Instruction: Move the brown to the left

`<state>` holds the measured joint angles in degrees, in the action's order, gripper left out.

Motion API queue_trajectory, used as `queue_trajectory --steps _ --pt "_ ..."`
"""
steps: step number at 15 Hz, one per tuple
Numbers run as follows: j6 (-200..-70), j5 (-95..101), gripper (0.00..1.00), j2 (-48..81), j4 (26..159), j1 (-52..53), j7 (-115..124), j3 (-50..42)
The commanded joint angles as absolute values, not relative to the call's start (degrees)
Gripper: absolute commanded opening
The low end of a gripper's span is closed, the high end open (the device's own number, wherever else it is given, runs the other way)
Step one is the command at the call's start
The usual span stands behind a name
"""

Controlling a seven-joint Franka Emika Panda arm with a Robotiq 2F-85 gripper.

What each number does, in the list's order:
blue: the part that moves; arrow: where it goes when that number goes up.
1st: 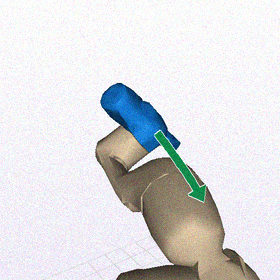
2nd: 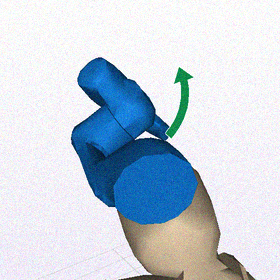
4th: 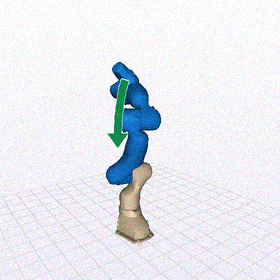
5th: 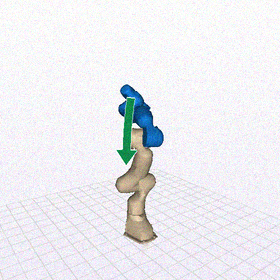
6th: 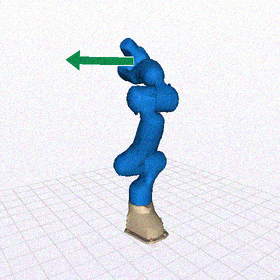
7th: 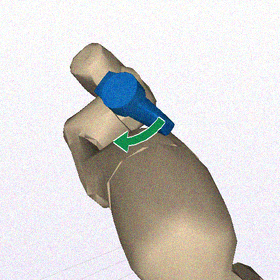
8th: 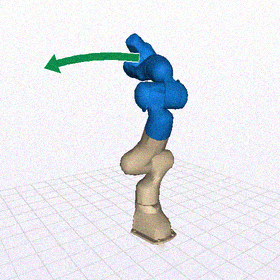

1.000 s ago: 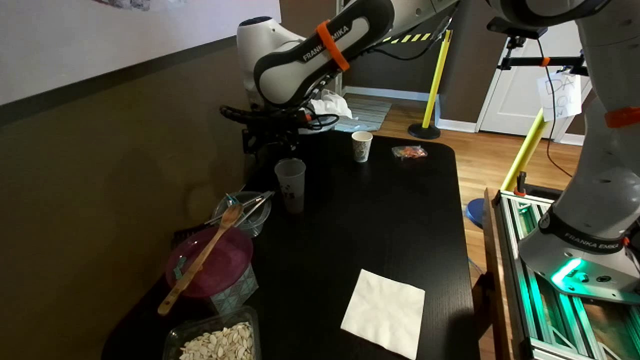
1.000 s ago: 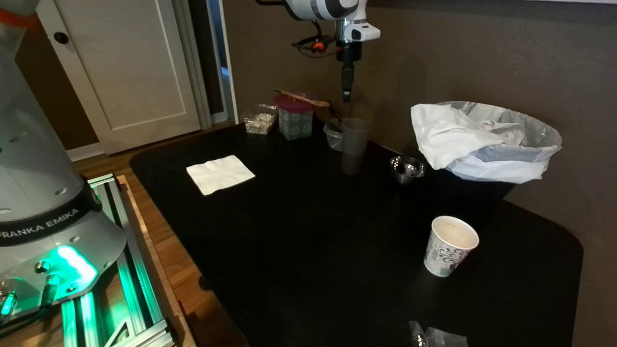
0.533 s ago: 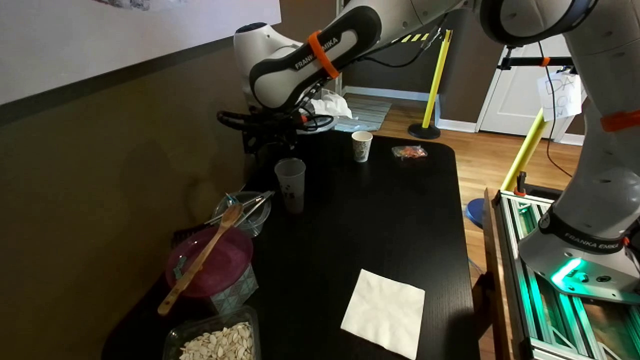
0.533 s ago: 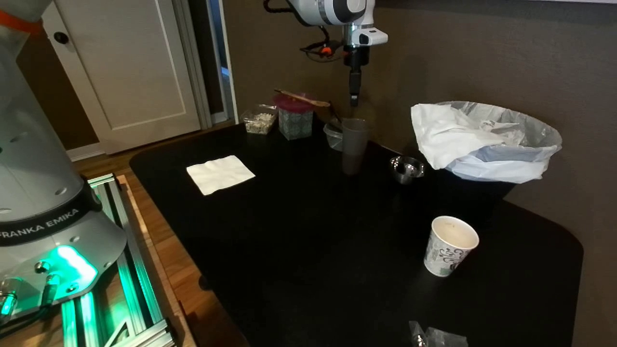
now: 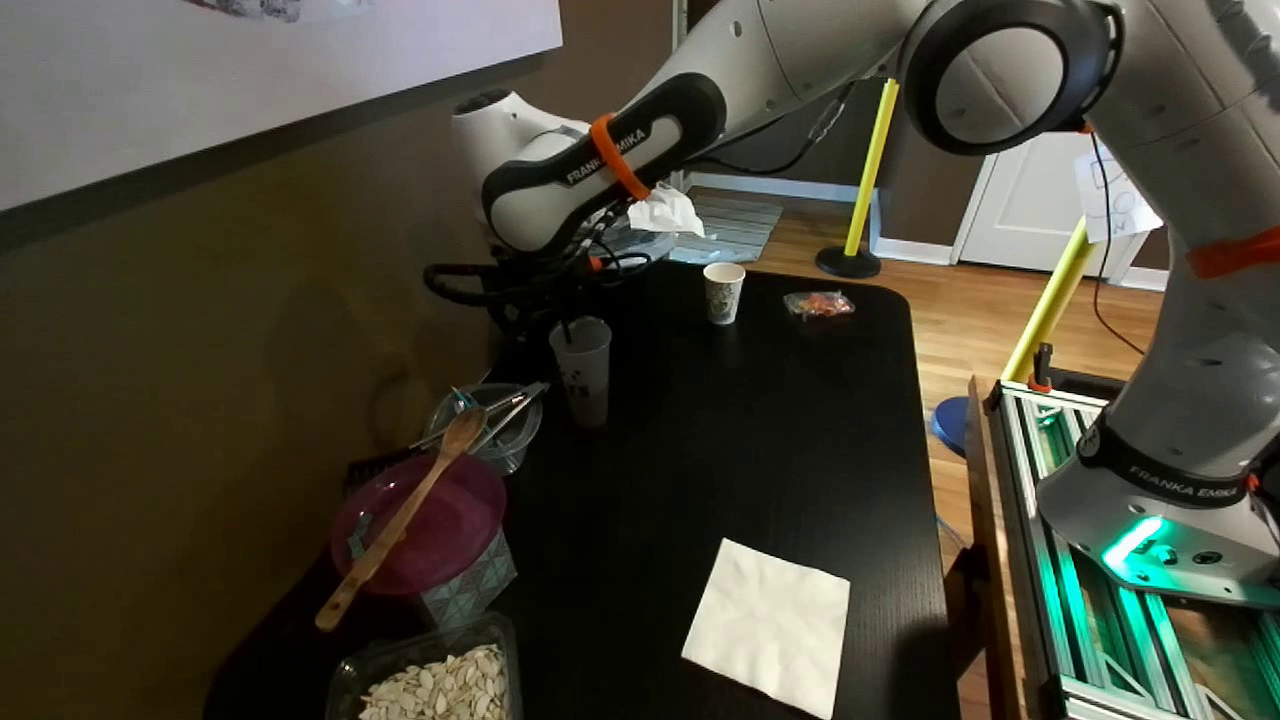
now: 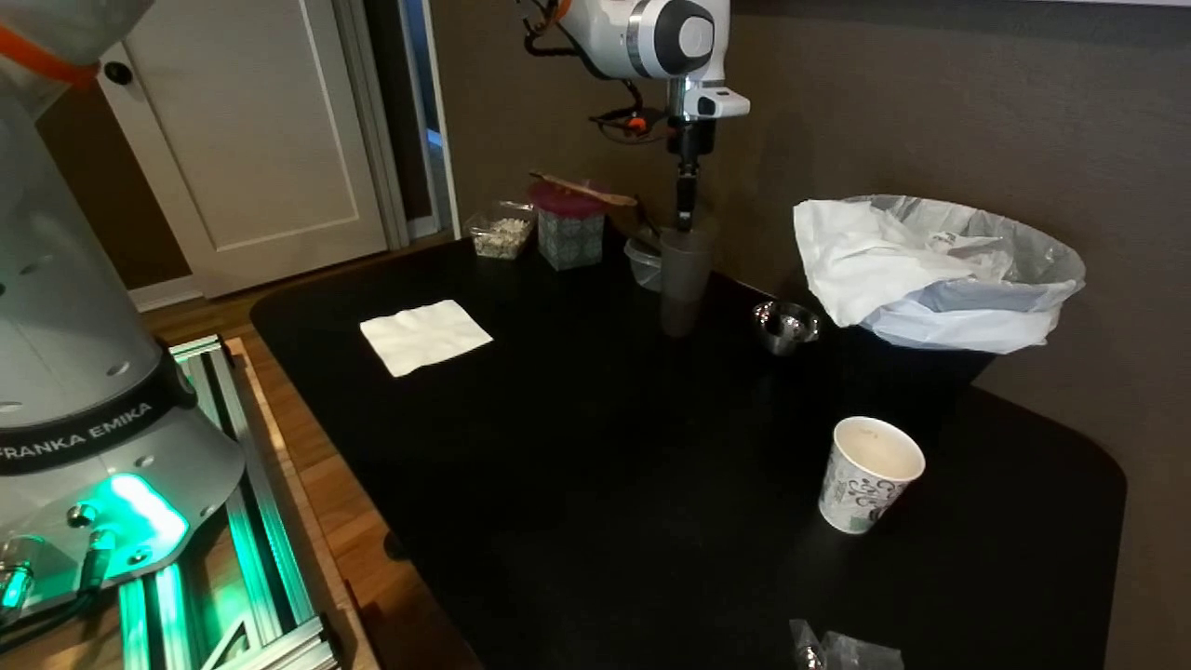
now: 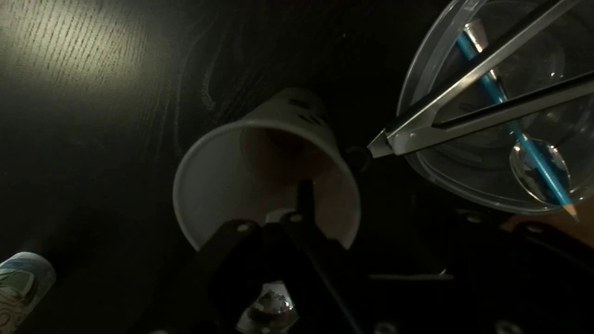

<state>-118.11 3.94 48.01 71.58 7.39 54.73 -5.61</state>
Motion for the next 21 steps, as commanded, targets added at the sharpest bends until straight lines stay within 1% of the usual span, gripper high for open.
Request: queue_trajectory --steps 1,2,3,4,5,7,8,9,10,11,12,13,16,17,21 --pt "-114.3 3.9 0.47 52.1 65.4 7.9 55.8 -6.4" --pt "-114.0 3.9 0.50 52.7 64.8 7.9 56.0 -6.5" --pt "-113.8 3.9 0.50 53.2 64.1 7.8 56.0 -6.6" --pt "-113.8 4.0 0.56 53.7 63.5 7.7 55.6 -6.7" --pt "-113.3 4.1 0.54 54.2 62.9 7.6 55.6 -6.8" --pt "-112.6 4.0 0.55 55.2 61.6 7.4 55.5 -7.0" --pt "-112.4 4.0 0.52 55.6 61.2 7.4 55.5 -7.1" --pt "-112.1 4.0 0.43 56.1 60.5 7.4 55.5 -7.1" --pt "-111.9 3.8 0.29 56.4 60.0 7.3 55.3 -7.0" --pt "-111.8 3.7 0.19 56.6 59.6 7.3 55.3 -6.9" --pt "-111.7 3.7 0.08 56.8 59.3 7.3 55.3 -6.9" --pt "-111.7 3.6 0.01 56.8 59.1 7.3 55.3 -6.9" --pt "-110.3 3.6 0.00 56.4 58.7 7.5 55.7 -6.9" --pt "-109.6 4.0 0.02 56.2 58.6 7.8 56.1 -7.3" --pt "-108.4 4.3 0.02 55.0 59.4 8.3 57.6 -7.6"
